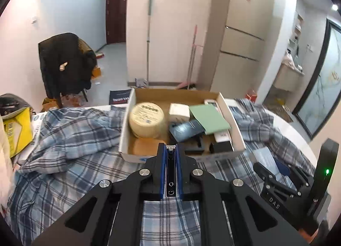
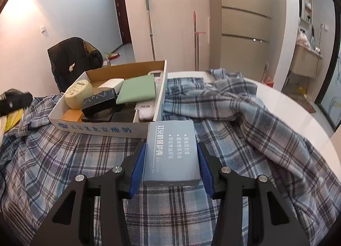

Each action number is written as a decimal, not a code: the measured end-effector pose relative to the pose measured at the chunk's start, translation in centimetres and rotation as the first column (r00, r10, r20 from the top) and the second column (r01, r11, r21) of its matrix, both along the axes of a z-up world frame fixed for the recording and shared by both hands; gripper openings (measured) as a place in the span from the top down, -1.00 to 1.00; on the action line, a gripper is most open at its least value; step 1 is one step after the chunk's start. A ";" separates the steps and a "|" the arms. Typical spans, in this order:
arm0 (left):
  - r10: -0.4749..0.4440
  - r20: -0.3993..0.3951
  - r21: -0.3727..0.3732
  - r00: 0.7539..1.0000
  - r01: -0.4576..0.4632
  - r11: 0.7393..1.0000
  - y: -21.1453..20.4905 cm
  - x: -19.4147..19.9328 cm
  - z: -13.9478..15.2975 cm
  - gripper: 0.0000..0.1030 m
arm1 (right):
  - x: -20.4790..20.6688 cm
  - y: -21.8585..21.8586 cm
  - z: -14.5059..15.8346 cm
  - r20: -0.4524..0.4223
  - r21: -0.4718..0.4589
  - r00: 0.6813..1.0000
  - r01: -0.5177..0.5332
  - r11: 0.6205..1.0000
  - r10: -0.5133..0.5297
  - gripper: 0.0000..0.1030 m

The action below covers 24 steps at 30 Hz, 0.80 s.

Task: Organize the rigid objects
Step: 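Carry the grey card box over the box with the right gripper while the left carries the clipper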

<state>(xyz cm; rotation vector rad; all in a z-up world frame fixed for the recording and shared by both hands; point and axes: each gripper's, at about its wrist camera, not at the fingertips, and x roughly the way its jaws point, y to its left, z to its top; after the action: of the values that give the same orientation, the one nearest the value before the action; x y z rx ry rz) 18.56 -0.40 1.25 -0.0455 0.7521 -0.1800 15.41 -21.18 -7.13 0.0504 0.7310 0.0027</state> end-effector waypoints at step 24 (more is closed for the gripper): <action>-0.028 -0.173 -0.162 0.984 0.000 0.987 3.9 10.5 -5.4 0.81 | 7.3 4.8 6.9 0.022 0.103 0.995 -0.100 0.990 0.098 0.11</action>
<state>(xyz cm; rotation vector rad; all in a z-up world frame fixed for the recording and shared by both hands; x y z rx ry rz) 29.03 3.51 -4.17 -0.2129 0.9122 -0.2527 22.69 -16.40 -0.26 0.1131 0.7156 0.1362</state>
